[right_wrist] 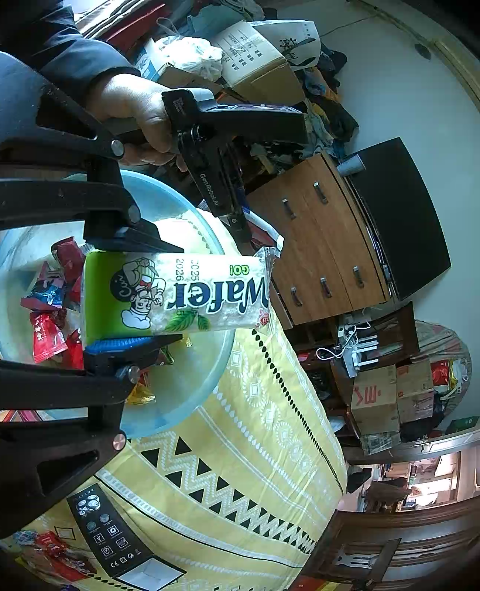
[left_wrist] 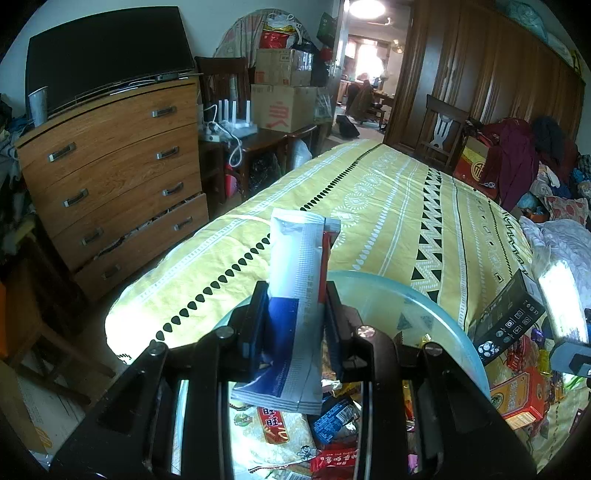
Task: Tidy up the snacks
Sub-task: 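Open both tools to drop the two snacks into the glass bowl, then move both tools back toward the snack pile on the bed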
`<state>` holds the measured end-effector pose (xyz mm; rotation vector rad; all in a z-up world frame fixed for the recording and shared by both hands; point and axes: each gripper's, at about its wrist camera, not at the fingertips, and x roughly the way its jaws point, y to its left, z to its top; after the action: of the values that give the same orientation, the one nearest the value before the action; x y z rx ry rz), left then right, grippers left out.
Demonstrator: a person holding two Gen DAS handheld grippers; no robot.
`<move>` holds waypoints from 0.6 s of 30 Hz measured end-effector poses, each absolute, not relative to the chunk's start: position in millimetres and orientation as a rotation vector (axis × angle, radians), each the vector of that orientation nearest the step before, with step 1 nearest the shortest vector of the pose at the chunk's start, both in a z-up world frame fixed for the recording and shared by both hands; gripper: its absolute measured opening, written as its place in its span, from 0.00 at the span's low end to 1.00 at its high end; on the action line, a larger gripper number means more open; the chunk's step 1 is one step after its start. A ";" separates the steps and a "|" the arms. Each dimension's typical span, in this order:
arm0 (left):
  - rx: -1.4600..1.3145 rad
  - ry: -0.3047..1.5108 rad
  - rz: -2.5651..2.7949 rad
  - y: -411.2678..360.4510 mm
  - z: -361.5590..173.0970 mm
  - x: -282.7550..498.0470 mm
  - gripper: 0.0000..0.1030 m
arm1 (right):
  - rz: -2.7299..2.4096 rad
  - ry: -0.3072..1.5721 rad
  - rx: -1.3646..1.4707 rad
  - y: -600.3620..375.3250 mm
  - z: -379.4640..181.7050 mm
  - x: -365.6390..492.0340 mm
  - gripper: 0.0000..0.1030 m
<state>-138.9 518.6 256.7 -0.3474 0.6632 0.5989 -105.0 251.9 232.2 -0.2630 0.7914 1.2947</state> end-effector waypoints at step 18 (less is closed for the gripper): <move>-0.313 0.636 0.573 479.7 258.8 -165.6 1.00 | 1.333 0.698 -0.221 182.5 224.2 -146.1 0.61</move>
<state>-165.6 479.7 258.8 -0.3128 0.6363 0.5726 -146.1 182.5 224.2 -0.2209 0.6985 1.3328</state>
